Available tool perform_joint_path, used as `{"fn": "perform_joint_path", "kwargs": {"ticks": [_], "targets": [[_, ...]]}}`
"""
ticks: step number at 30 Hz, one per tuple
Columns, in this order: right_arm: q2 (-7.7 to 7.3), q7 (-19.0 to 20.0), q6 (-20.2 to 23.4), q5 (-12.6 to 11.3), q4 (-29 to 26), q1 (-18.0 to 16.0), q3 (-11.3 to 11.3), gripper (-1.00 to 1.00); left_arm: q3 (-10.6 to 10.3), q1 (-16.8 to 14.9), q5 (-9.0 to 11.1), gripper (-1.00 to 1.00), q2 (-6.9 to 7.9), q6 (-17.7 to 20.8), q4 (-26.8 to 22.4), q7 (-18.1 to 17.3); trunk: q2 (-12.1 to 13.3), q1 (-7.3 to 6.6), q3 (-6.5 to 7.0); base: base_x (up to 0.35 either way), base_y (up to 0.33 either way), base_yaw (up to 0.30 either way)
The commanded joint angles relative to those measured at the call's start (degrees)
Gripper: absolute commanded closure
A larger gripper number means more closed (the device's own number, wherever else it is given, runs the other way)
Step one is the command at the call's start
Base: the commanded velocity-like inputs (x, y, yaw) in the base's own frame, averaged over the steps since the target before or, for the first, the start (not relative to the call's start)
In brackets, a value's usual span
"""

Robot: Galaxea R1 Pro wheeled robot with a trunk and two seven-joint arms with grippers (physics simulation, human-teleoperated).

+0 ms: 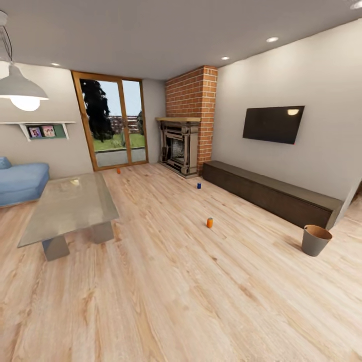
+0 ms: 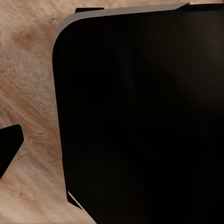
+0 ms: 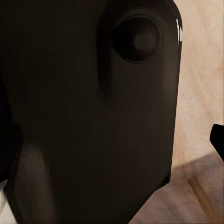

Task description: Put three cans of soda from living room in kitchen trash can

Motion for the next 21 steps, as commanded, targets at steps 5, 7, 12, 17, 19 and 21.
{"fn": "perform_joint_path", "kwargs": {"ticks": [5, 7, 12, 17, 19, 21], "targets": [[0.00, 0.0, 0.0, 0.0, 0.0, 0.0, 0.0, -1.00, 0.0, 0.0, 0.0, -1.00, 0.05, 0.0, 0.0, 0.0, 0.0, 0.00, 0.00, 0.000, 0.000, -0.192], [0.00, 0.0, 0.0, 0.0, 0.0, 0.0, -0.1, -1.00, -0.1, 0.0, -0.1, -1.00, 0.06, 0.0, 0.0, 0.0, 0.0, 0.00, 0.00, 0.000, 0.000, -0.087], [0.00, 0.0, 0.1, 0.0, 0.0, 0.0, -0.1, -1.00, -0.1, 0.0, -0.1, -1.00, 0.03, 0.0, -0.1, 0.0, 0.0, 0.00, 0.00, 0.000, 0.000, -0.030], [0.00, 0.0, 0.4, -0.1, 0.0, 0.0, 0.0, -1.00, 0.0, 0.0, 0.0, -1.00, -0.02, 0.0, -0.1, 0.0, 0.0, 0.00, 0.00, 0.000, 0.000, -0.004], [0.00, 0.0, 0.5, -0.1, 0.0, 0.0, 0.0, -1.00, 0.0, 0.0, 0.0, -1.00, -0.02, 0.0, -0.1, 0.0, 0.0, 0.00, 0.00, 0.000, 0.000, 0.000], [0.00, 0.0, 0.5, 0.0, 0.0, 0.0, 0.0, -1.00, 0.0, 0.0, 0.0, -1.00, -0.02, 0.0, -0.1, 0.0, 0.0, 0.00, 0.00, 0.000, 0.000, 0.000]]}}
